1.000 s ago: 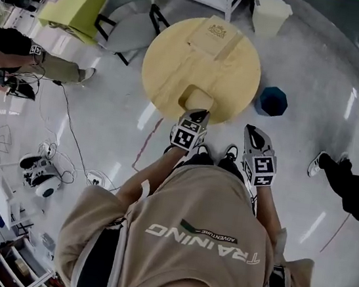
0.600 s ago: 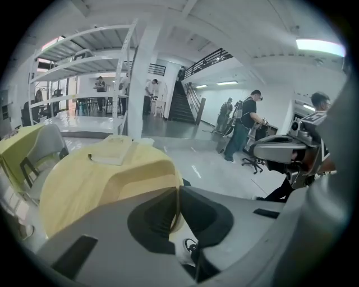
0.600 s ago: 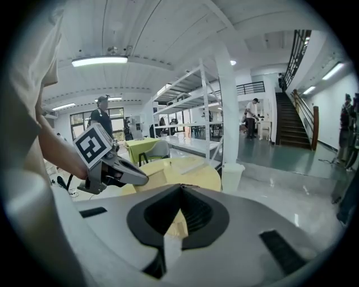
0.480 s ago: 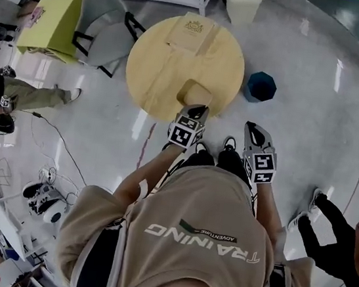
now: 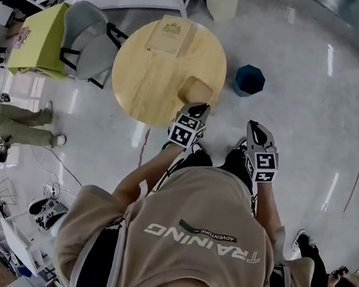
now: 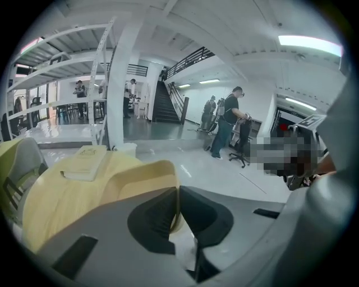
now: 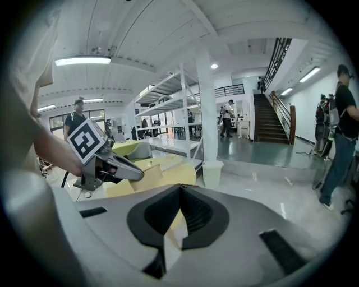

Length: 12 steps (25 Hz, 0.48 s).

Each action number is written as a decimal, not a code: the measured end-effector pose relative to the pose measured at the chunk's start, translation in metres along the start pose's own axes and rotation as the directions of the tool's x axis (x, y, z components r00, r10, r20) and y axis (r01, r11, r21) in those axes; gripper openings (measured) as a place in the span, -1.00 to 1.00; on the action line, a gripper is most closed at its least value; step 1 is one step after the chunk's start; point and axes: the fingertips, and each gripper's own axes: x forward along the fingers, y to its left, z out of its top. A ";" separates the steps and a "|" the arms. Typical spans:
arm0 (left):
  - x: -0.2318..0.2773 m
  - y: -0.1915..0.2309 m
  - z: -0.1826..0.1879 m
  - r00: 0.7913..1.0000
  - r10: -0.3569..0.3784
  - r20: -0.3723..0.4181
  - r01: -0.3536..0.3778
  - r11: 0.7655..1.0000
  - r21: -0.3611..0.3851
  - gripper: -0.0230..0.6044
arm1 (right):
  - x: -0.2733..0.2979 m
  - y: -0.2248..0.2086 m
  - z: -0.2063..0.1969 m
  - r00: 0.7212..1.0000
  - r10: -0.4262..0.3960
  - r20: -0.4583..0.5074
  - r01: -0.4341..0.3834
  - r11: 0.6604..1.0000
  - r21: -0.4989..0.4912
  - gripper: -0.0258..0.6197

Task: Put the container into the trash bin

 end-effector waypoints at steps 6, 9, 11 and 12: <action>0.031 -0.036 0.030 1.000 0.014 -0.003 -0.014 1.000 0.015 -0.86 | -0.019 -0.055 -0.003 1.000 0.002 0.005 -0.002 1.000 0.015 -0.92; 0.049 -0.051 0.051 1.000 0.029 0.004 -0.029 1.000 0.007 -0.86 | -0.024 -0.090 0.001 1.000 0.009 0.002 -0.009 1.000 0.008 -0.92; 0.063 -0.059 0.063 0.999 0.039 0.005 -0.039 0.999 0.000 -0.86 | -0.023 -0.113 0.002 1.000 0.016 0.002 -0.016 1.000 0.008 -0.92; 0.069 -0.064 0.068 0.999 0.043 0.004 -0.043 0.999 -0.001 -0.86 | -0.022 -0.123 0.001 1.000 0.023 -0.001 -0.023 1.000 0.007 -0.92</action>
